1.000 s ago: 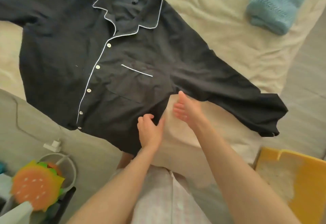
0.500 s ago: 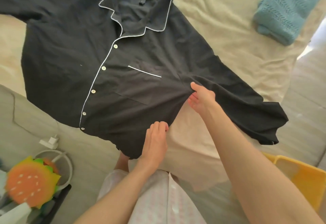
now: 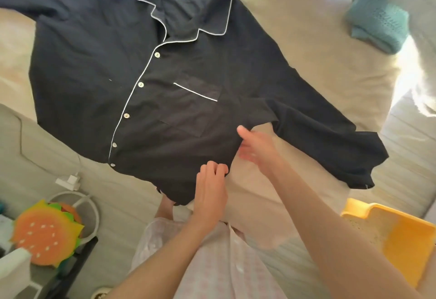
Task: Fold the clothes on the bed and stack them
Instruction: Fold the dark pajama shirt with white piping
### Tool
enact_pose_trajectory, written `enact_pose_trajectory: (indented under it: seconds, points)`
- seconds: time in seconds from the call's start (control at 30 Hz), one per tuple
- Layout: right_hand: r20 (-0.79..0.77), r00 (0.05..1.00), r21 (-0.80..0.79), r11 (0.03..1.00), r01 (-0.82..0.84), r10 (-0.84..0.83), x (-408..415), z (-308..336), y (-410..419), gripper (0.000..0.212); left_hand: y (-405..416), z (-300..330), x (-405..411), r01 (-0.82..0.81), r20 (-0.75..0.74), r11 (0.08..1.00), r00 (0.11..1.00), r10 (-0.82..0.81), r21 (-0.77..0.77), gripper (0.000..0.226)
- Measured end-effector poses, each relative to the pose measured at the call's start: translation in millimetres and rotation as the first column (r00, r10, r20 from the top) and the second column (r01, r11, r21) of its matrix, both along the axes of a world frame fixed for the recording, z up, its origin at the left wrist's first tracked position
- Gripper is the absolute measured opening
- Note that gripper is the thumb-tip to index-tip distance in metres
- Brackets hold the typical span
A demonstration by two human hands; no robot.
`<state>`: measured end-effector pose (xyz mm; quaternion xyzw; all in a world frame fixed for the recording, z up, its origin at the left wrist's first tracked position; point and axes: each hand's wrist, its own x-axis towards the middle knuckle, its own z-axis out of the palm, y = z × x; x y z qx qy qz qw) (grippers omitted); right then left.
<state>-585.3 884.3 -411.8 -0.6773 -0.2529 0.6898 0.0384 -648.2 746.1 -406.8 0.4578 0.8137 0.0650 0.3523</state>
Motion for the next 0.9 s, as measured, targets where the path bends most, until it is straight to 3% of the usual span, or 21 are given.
enact_pose_trajectory:
  seconds: [0.07,0.2,0.37,0.47,0.53,0.6,0.67,0.83,0.9]
  points:
    - [0.065,0.996,-0.002,0.998,-0.060,0.060,-4.6,-3.2,-16.0,0.025,-4.5,-4.0,-1.6,0.015,-0.026,0.998,1.000,-0.017,-0.064,0.027]
    - [0.153,0.986,0.030,0.997,0.067,-0.071,-7.7,-12.0,-24.8,0.027,-15.3,-9.7,-15.2,-0.142,-0.169,0.972,0.979,0.111,-0.186,0.019]
    - [0.119,0.992,0.034,0.999,0.037,-0.041,-4.4,-14.5,-23.5,0.010,-40.5,-13.4,-32.6,-0.332,-0.193,0.940,0.930,0.312,-0.083,0.021]
    - [0.145,0.984,0.030,0.995,0.098,-0.101,-4.8,-11.3,-19.8,0.018,-54.1,-15.1,-38.6,-0.368,-0.165,0.924,0.923,0.349,-0.106,0.016]
    - [0.109,0.985,0.007,0.991,0.134,-0.134,-7.2,-8.6,-23.2,0.012,-61.2,-14.4,-38.5,-0.369,-0.130,0.921,0.926,0.353,-0.126,0.015]
    - [0.100,0.980,-0.017,0.985,0.173,-0.170,-9.4,-7.9,-31.8,0.027,-68.8,-14.6,-36.8,-0.342,-0.094,0.932,0.938,0.333,-0.118,0.016]
    - [0.116,0.981,0.004,0.987,0.158,-0.158,-11.0,-7.5,-43.6,0.029,-74.2,-14.3,-35.5,-0.301,-0.080,0.947,0.952,0.294,-0.108,0.016]
    - [0.125,0.989,0.000,0.997,-0.079,0.078,-21.0,-5.8,-87.2,0.027,-81.5,-15.9,-34.8,-0.190,-0.037,0.978,0.982,0.187,-0.081,0.022]
    - [0.127,0.987,-0.041,0.995,-0.093,0.098,-27.3,-7.0,-103.5,0.021,-86.0,-17.4,-36.5,-0.130,-0.038,0.988,0.991,0.127,-0.080,0.024]
